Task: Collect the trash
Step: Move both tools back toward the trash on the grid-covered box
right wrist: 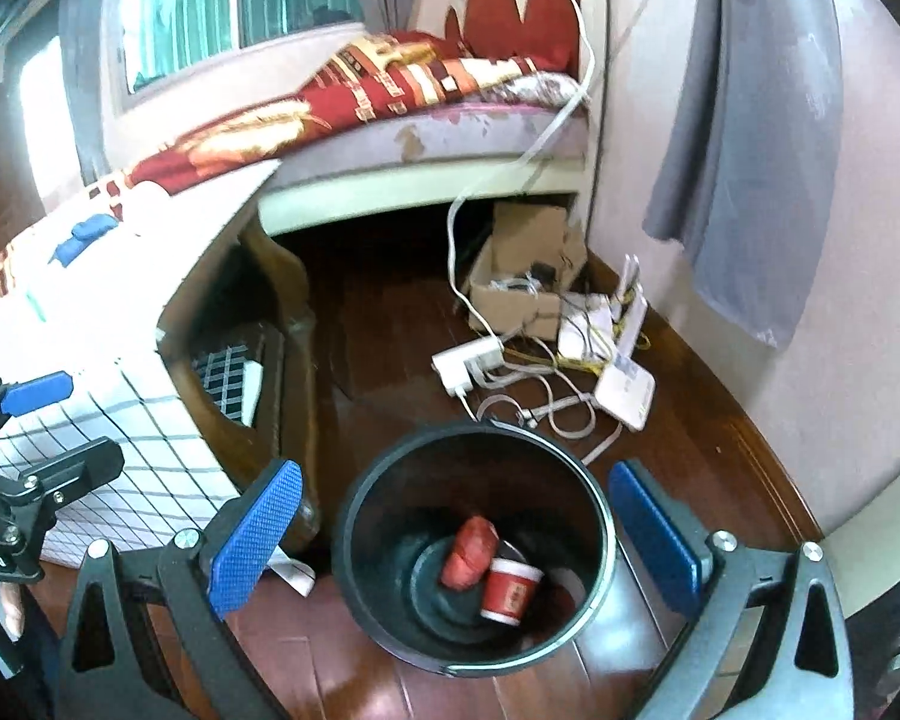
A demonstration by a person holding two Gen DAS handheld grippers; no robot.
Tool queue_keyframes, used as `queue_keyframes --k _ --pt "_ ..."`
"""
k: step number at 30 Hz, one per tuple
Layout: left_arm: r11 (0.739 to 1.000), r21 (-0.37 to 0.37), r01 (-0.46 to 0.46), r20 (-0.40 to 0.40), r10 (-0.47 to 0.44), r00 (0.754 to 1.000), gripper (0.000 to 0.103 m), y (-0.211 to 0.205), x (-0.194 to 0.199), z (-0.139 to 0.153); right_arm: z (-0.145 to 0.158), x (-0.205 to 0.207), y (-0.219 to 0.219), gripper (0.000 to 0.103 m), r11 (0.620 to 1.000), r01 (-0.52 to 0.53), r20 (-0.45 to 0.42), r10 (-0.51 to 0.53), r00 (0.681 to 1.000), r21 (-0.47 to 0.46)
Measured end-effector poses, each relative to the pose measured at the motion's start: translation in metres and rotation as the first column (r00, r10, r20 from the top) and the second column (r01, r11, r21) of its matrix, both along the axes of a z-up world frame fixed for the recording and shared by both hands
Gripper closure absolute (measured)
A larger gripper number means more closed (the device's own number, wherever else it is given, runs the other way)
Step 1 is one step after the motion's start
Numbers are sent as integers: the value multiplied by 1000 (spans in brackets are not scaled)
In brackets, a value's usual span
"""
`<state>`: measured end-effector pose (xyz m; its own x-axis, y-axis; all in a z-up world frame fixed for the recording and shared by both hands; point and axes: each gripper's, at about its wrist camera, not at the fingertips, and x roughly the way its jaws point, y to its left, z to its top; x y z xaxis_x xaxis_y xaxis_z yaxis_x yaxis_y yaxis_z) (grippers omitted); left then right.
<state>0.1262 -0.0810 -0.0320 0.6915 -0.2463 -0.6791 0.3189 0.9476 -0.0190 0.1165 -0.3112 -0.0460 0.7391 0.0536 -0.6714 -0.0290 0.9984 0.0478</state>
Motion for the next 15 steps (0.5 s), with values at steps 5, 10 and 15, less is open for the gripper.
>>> queue_keyframes --k 5,10,15 --pt "996 -25 -83 29 83 996 0 38 -9 15 15 -1 39 0 997 -82 47 82 996 1" --pt "984 -38 -177 75 179 981 0 78 -21 25 23 4 77 0 986 -167 68 166 984 8" --pt "965 -53 -257 114 262 958 2 125 -33 31 36 14 122 0 975 -224 83 223 971 -4"
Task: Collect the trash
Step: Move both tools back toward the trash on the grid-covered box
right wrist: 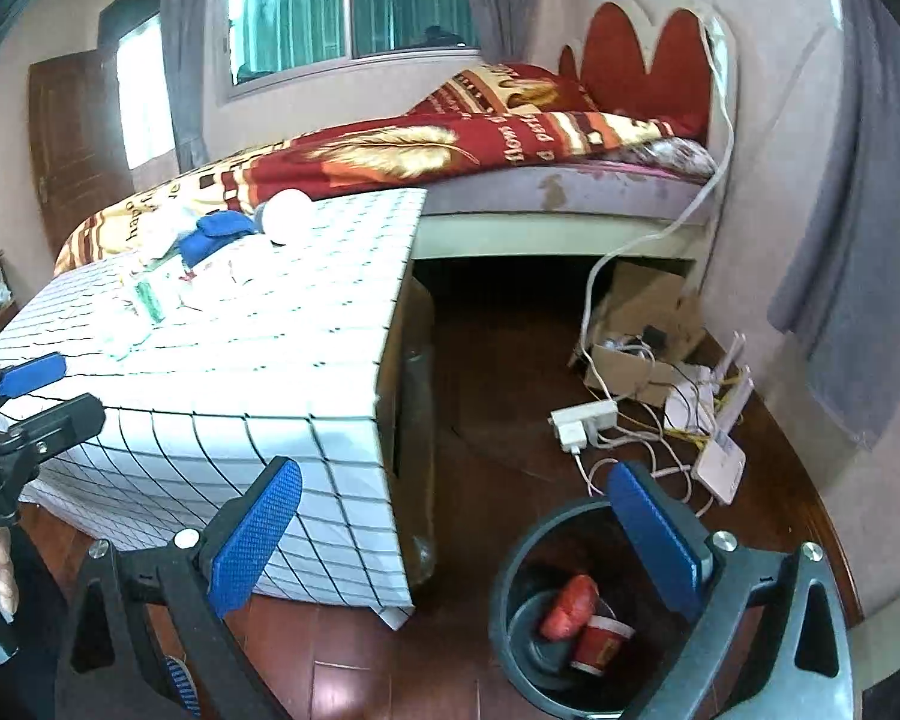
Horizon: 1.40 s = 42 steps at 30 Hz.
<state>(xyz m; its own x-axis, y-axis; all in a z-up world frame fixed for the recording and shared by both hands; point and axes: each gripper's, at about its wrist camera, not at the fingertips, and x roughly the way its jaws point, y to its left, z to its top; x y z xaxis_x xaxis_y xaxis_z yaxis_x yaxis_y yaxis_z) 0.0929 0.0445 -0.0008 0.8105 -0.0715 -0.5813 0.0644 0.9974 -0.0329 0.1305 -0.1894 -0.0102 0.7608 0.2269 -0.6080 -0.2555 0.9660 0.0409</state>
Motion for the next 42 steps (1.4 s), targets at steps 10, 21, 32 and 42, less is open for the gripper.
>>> queue_keyframes --k 10,21,32,42 --pt "977 -21 -210 5 211 978 10 101 -14 -4 21 17 89 0 991 -131 44 130 991 35" --pt "960 -92 -263 -34 261 965 28 157 1 -18 17 49 194 1 961 -275 30 276 961 -23" --pt "972 -143 -185 -95 173 980 41 135 67 -43 9 95 195 5 972 -231 -7 231 973 -48" --pt "975 -135 -178 -117 163 980 74 159 87 -50 -5 140 232 5 966 -257 -91 258 962 26"
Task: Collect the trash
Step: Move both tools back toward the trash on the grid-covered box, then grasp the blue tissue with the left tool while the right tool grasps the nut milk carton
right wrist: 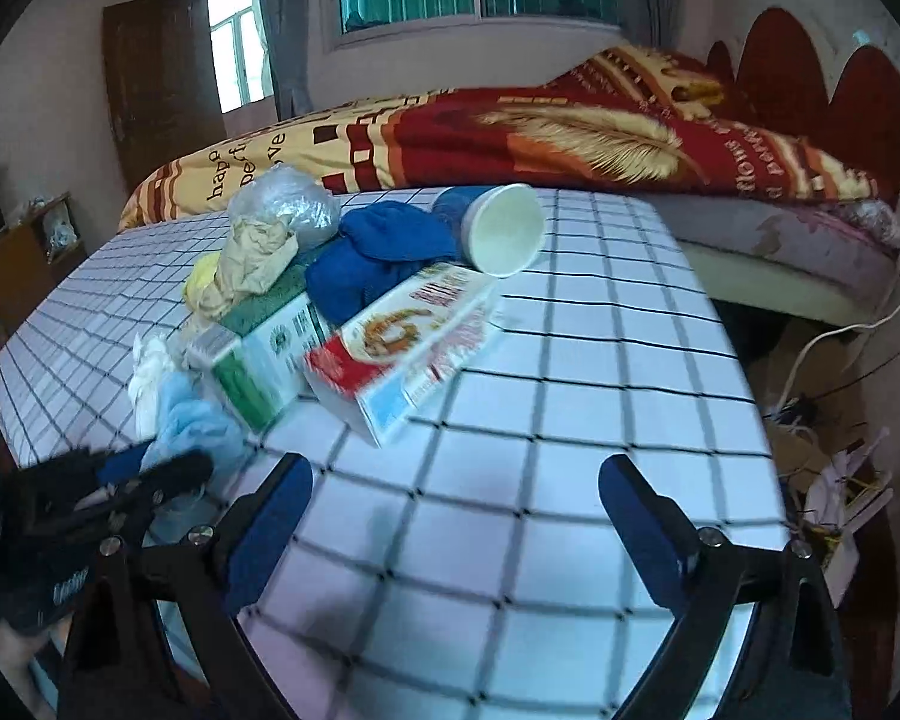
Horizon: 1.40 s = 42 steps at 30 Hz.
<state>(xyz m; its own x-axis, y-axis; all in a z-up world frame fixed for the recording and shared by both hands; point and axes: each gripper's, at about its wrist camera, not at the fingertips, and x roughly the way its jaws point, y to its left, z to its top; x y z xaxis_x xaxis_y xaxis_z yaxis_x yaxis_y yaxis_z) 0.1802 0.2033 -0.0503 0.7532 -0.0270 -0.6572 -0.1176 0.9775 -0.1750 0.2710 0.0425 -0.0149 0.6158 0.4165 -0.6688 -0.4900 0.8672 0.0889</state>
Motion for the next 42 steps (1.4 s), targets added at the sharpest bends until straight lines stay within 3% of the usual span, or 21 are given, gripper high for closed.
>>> queue_keyframes --k 6,9,10,12,14,18,25,26,32,42 --pt "1000 2 -11 -11 11 1000 74 12 -3 -2 -11 37 44 6 999 10 -97 -6 995 41" --pt "1000 -5 -6 -10 5 1000 74 11 0 -3 -13 46 60 8 1000 13 -117 -11 993 13" --pt "1000 -5 -3 -9 3 1000 74 10 1 -2 -15 50 62 10 999 26 -124 -29 992 -22" --pt "1000 -7 -3 -6 3 1000 74 10 1 -2 -16 51 56 28 998 46 -125 -51 991 -44" --pt "1000 -9 -8 3 8 1000 74 12 -1 -2 -17 47 37 35 993 93 -120 -101 988 -68" --pt "1000 -13 -16 6 16 1000 74 10 4 -3 -17 43 14 35 995 101 -130 -100 987 7" --pt "1000 2 -25 -4 25 1000 74 7 6 -2 -17 69 29 35 995 93 -146 -98 984 -45" --pt "1000 3 -22 -6 22 1000 74 7 5 -2 -17 69 29 48 996 84 -146 -89 985 -41" --pt "999 29 13 5 -14 1000 79 -2 -4 2 -13 38 11 50 998 11 -74 -15 997 -65" --pt "997 57 45 31 -47 998 79 -25 -27 16 7 -15 -29 50 998 -26 11 26 1000 -52"
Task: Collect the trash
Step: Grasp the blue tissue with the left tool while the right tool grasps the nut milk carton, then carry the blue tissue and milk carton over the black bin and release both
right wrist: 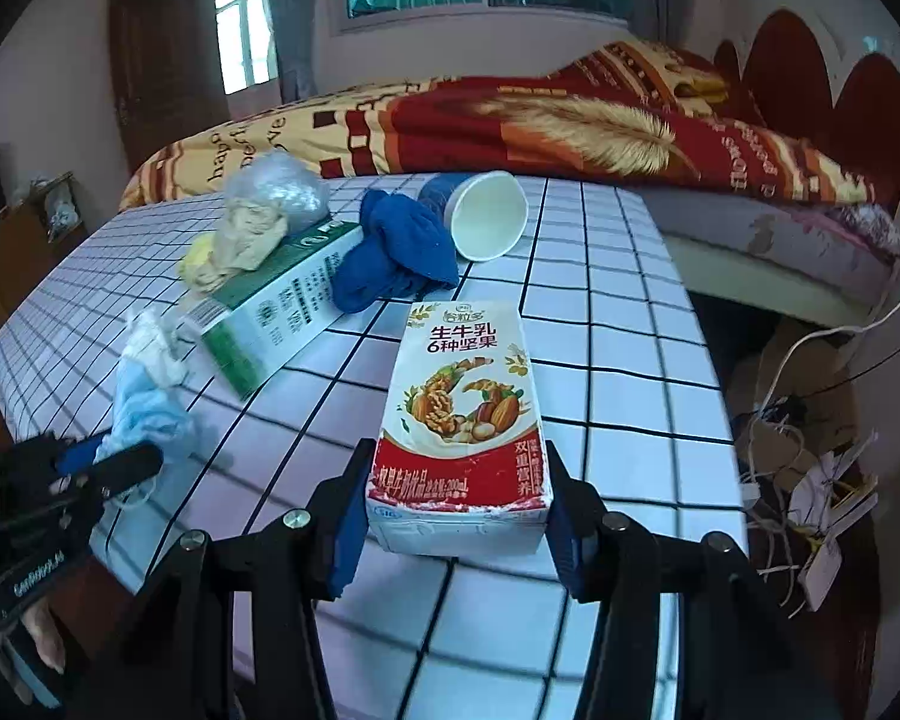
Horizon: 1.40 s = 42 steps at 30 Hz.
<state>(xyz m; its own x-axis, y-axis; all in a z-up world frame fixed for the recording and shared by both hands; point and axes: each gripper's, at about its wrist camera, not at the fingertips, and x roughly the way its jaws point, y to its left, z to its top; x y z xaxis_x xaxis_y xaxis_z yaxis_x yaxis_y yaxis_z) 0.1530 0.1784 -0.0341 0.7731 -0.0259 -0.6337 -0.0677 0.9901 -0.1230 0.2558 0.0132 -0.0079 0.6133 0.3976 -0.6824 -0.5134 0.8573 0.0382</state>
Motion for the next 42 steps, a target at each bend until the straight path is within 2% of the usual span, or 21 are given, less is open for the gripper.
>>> queue_keyframes --k 8,22,32,42 --pt "999 9 39 37 -40 999 79 -24 -18 17 27 -47 -36 50 999 -4 78 0 997 41" --pt "985 19 170 54 -170 984 79 -87 -20 27 49 -100 -110 50 998 57 140 -57 988 1" --pt "959 31 283 52 -284 957 79 -145 -19 30 39 -120 -177 50 985 172 115 -171 978 1" --pt "911 45 411 37 -413 910 79 -212 -20 30 26 -134 -251 50 952 304 83 -305 949 14"
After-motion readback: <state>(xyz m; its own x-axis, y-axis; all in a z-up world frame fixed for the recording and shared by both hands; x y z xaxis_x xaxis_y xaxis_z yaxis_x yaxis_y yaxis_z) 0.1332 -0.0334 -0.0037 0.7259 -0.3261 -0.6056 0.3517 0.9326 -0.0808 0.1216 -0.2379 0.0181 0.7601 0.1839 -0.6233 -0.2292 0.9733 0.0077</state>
